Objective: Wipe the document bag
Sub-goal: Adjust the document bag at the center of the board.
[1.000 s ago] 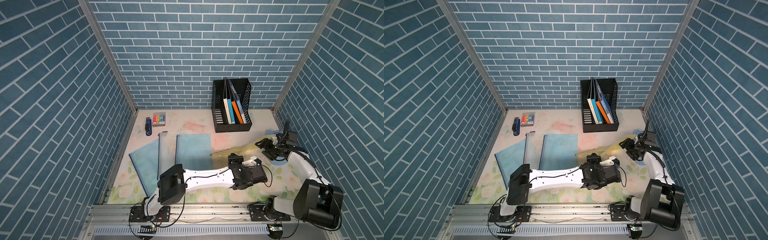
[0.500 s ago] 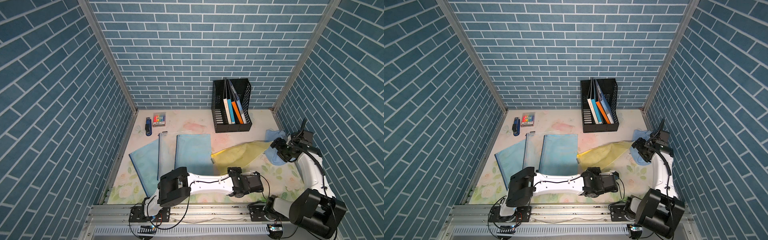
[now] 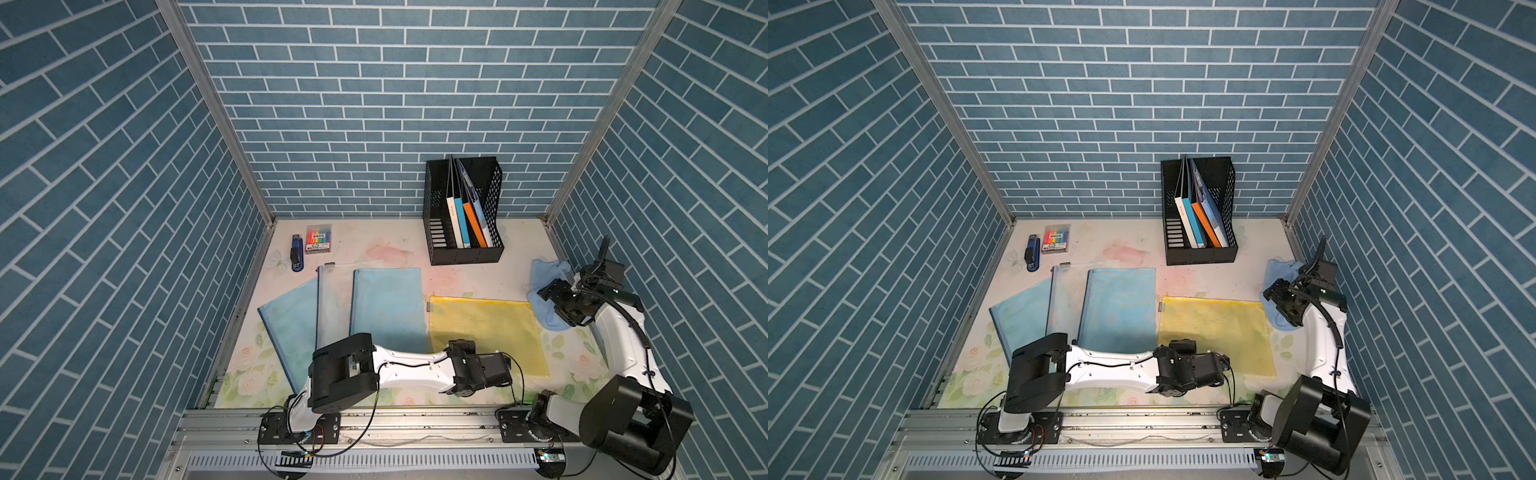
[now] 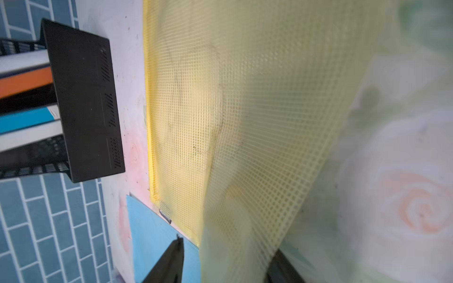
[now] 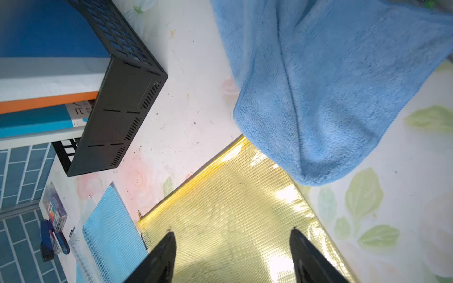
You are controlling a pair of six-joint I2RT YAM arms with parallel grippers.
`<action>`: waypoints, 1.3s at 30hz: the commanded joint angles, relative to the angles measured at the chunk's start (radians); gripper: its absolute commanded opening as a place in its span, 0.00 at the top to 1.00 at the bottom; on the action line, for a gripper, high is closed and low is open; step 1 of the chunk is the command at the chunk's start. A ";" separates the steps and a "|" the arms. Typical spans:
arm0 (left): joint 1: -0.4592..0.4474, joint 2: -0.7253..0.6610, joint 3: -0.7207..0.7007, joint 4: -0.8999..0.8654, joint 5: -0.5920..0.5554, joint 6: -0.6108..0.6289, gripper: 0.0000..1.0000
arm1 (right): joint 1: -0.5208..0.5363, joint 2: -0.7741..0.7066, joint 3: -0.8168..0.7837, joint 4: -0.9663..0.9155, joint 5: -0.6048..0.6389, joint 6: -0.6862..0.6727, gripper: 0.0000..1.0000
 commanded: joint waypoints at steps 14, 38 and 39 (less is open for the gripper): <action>0.142 -0.312 -0.179 0.099 0.323 -0.312 0.00 | 0.474 0.335 -0.003 0.004 0.304 0.002 0.21; 0.690 -0.710 -0.574 0.255 0.590 -0.701 0.00 | 0.443 0.778 0.373 0.044 0.318 -0.175 0.20; 0.702 -0.722 -0.588 0.248 0.583 -0.706 0.00 | 0.434 0.788 0.397 0.035 0.313 -0.179 0.19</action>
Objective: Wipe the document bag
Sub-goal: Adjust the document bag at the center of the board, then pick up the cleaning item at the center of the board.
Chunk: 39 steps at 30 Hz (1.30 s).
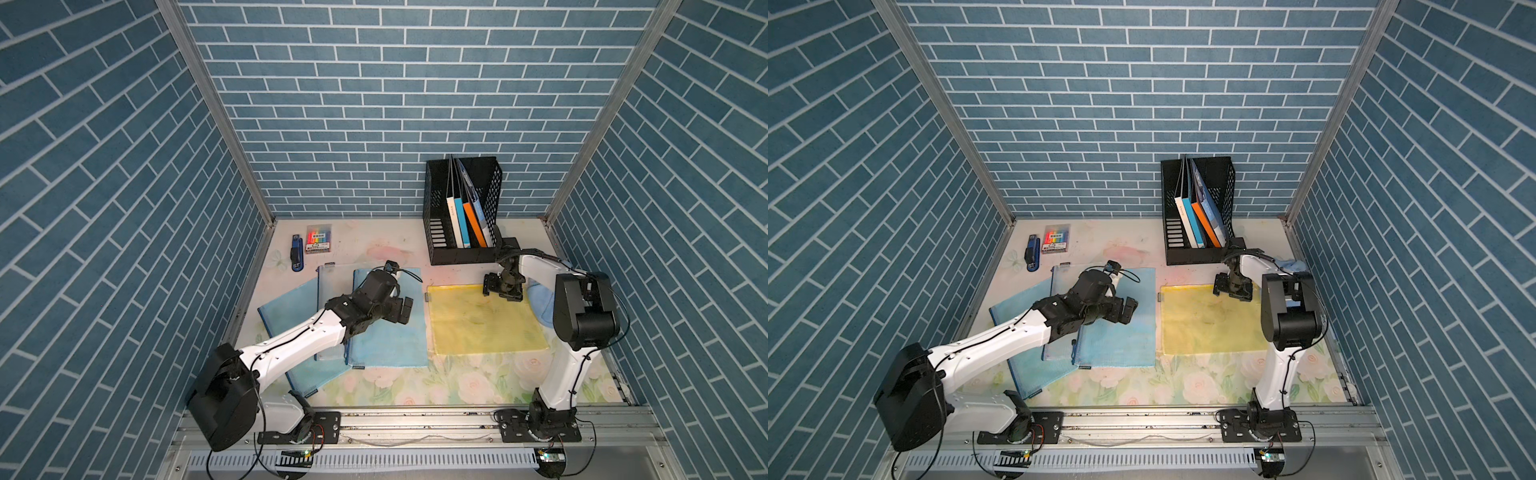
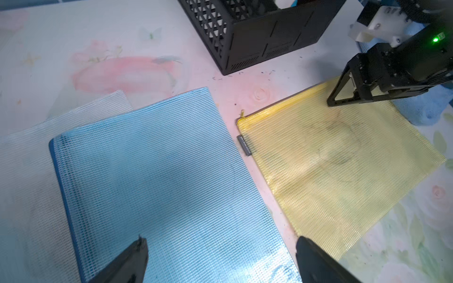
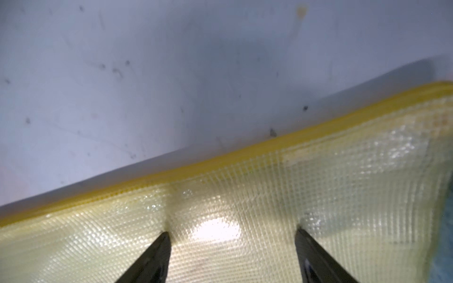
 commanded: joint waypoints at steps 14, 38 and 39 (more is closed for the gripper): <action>0.145 -0.089 -0.139 0.035 0.080 -0.112 0.00 | -0.032 -0.038 0.152 -0.070 -0.020 -0.071 0.18; 0.340 -0.179 -0.259 0.095 0.166 -0.177 0.00 | -0.348 -0.070 0.155 -0.058 0.224 0.076 0.01; 0.348 -0.184 -0.263 0.092 0.169 -0.178 0.00 | -0.357 -0.050 0.162 -0.066 0.210 0.076 0.01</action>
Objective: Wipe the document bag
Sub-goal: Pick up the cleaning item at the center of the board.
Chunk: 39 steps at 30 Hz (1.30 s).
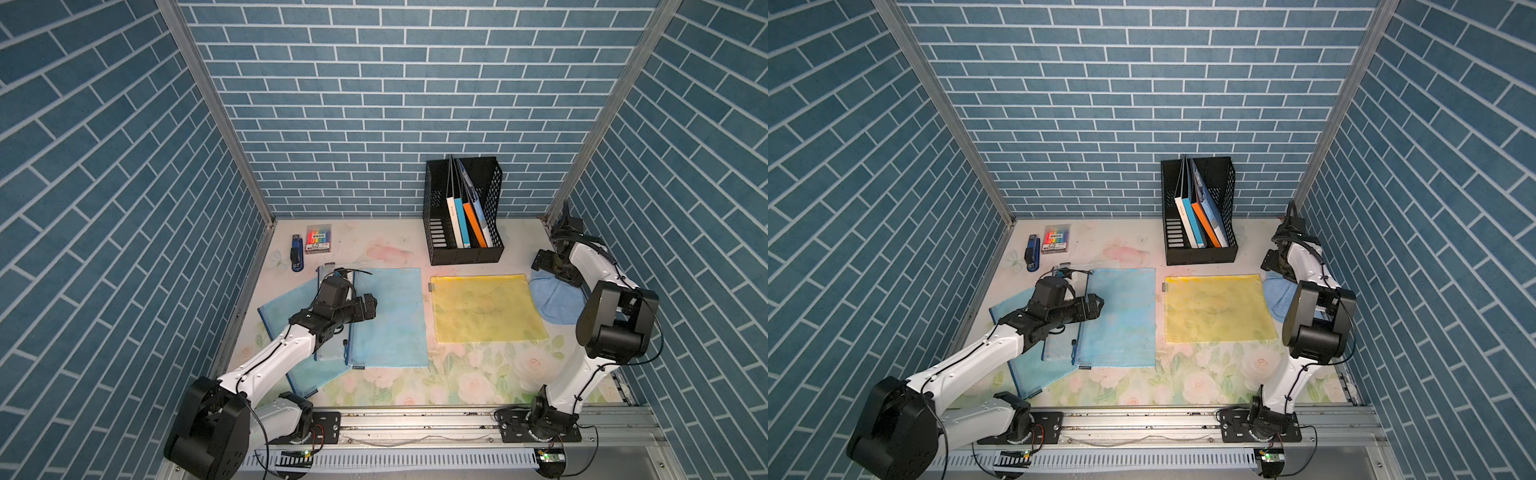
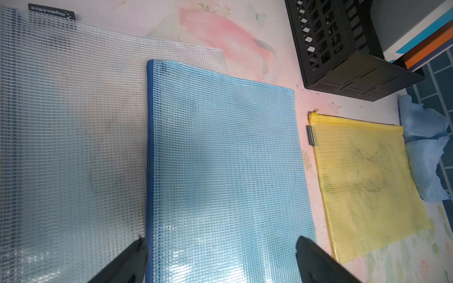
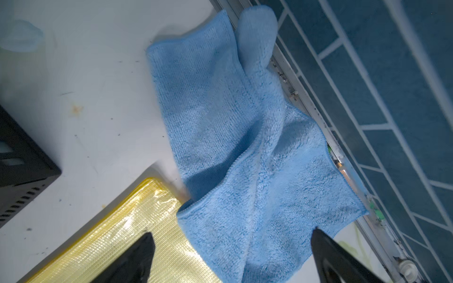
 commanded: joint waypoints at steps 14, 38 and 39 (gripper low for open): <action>0.082 -0.054 0.036 -0.061 -0.010 0.019 0.00 | -0.058 0.204 -0.013 0.023 -0.085 0.034 0.14; 0.087 -0.058 0.061 -0.090 -0.019 0.008 0.00 | -0.110 0.171 0.001 0.033 -0.175 -0.034 1.00; 0.087 -0.054 0.061 -0.089 -0.023 0.009 0.00 | -0.106 0.133 -0.015 0.050 -0.164 -0.036 1.00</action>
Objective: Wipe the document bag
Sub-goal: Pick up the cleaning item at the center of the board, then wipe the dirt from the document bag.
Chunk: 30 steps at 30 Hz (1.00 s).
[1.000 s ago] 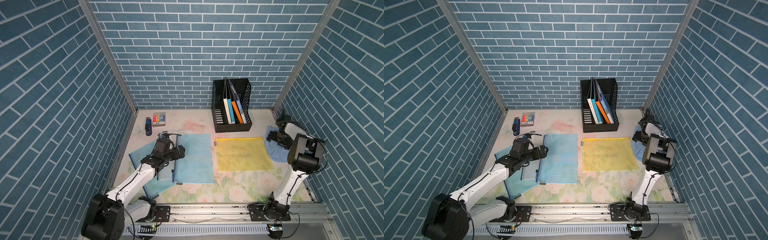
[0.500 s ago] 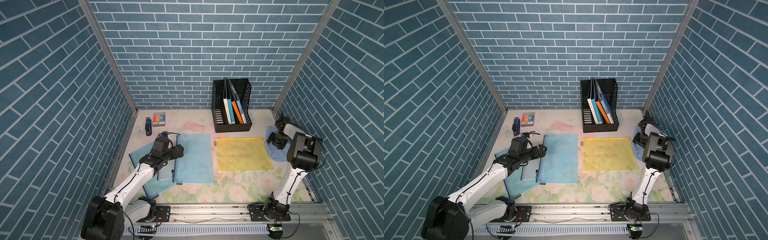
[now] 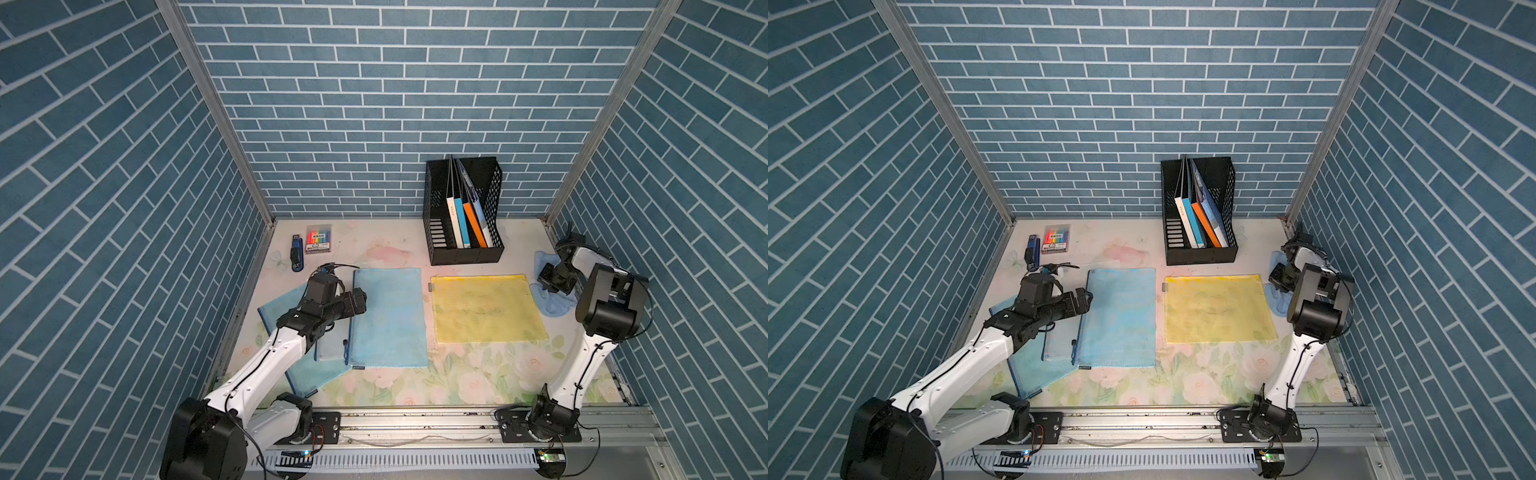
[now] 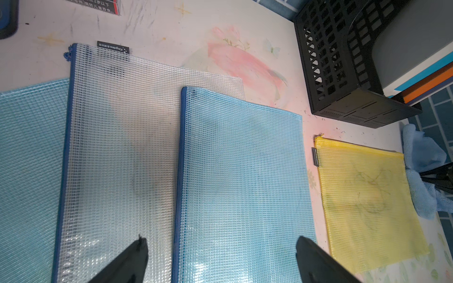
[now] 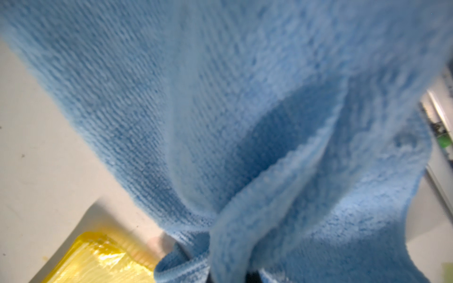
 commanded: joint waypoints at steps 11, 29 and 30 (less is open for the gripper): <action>0.066 0.106 0.048 0.004 -0.036 -0.031 0.00 | 0.191 -0.401 -0.127 0.062 0.271 -0.092 1.00; 0.142 0.404 0.062 0.108 0.176 0.009 0.00 | 0.621 -0.730 0.001 -0.054 0.067 -0.196 1.00; 0.142 0.419 0.066 0.113 0.184 0.012 0.01 | 0.652 -0.726 0.009 -0.055 0.032 -0.189 1.00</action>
